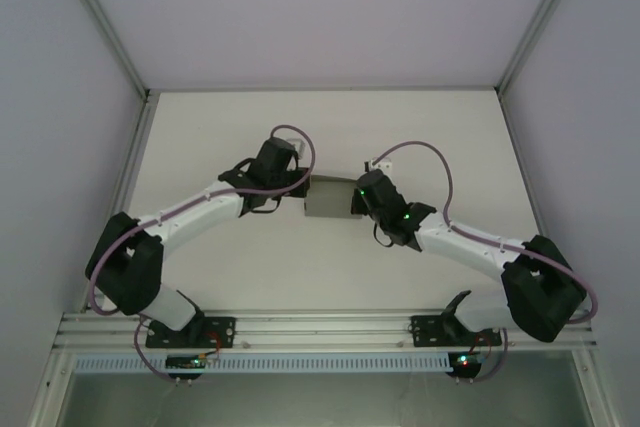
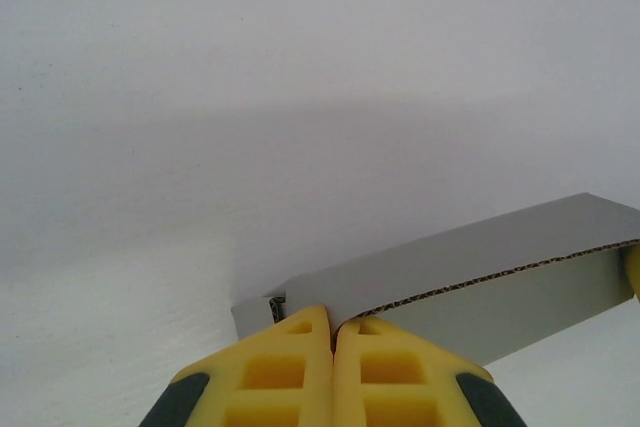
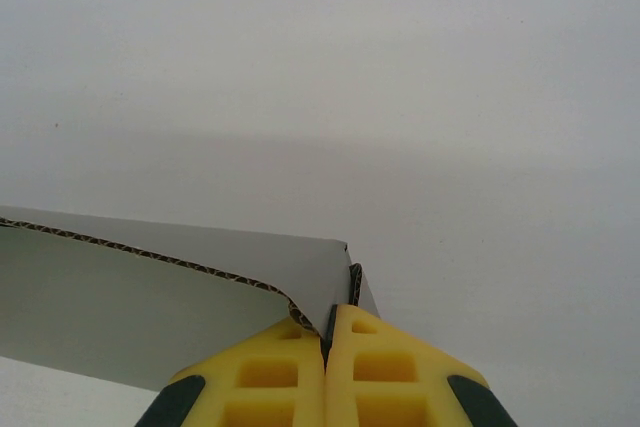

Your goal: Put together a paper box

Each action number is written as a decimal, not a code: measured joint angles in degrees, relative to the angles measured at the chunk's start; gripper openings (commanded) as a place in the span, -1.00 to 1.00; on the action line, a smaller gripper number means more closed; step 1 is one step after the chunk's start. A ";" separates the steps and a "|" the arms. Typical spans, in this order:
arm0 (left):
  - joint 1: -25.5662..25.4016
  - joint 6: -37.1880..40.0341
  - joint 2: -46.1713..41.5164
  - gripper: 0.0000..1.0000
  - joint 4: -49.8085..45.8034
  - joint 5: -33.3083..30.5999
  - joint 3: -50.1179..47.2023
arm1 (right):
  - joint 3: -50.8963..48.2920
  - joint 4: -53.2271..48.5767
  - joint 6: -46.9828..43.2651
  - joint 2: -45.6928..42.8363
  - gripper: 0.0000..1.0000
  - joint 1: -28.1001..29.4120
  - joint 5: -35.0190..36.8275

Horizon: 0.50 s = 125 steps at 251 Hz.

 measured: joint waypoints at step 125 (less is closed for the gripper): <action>2.91 -2.54 -0.42 -1.00 -6.34 7.91 4.35 | 2.19 -4.46 -0.15 0.37 -1.00 0.50 -0.11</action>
